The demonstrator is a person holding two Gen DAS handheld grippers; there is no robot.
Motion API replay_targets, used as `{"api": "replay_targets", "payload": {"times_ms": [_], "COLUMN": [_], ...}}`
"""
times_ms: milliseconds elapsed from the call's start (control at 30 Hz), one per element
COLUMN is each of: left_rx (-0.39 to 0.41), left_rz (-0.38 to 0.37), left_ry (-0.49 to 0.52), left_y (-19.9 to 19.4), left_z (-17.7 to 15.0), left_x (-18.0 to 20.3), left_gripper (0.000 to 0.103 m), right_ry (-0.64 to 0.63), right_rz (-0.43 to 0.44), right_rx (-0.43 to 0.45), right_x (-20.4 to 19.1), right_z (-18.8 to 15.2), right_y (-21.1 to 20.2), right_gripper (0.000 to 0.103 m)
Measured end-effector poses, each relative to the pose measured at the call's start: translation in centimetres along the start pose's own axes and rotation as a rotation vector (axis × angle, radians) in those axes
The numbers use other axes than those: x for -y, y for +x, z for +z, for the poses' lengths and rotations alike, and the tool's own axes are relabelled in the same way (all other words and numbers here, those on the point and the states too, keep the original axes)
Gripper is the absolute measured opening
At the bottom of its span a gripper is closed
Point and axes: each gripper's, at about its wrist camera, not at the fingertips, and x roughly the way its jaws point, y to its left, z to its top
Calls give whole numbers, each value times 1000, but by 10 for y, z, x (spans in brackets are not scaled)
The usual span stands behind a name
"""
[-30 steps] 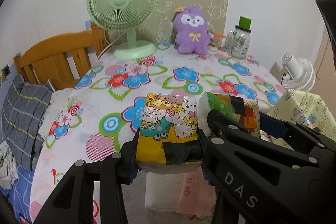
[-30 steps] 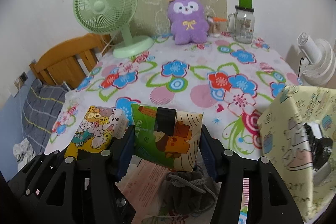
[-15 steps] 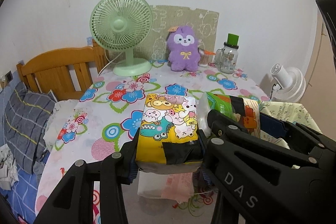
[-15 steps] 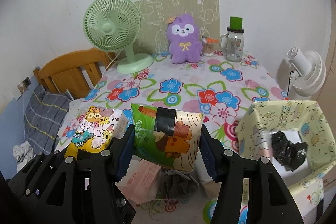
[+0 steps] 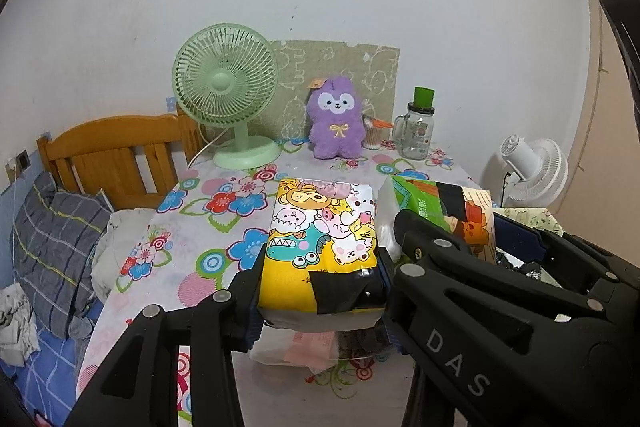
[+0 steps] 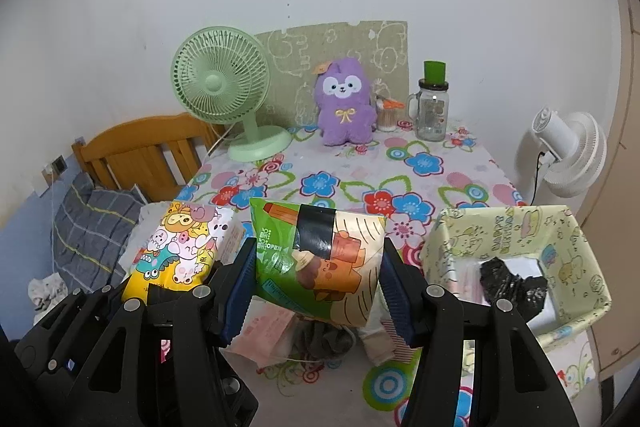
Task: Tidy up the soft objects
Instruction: 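Lift both tissue packs and carry them toward the box, then release the yellow pack into the box with the left tool while the right tool lowers the green pack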
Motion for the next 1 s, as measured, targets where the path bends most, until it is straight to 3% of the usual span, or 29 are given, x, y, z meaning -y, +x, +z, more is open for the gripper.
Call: {"api": "replay_targets", "payload": {"times_ms": [533, 1000], "left_rx": [31, 25], "left_rz": [-34, -84], "left_ry": [23, 63], "left_y": [-6, 12], "left_z": [11, 19], "left_x": [40, 90], "left_gripper": [49, 49], "right_ry": [-2, 33], "right_rz": [-32, -80], "right_rx": [44, 52], "right_x": [38, 92], "right_z": [10, 16], "right_y": [-23, -24], "right_gripper": [61, 61]}}
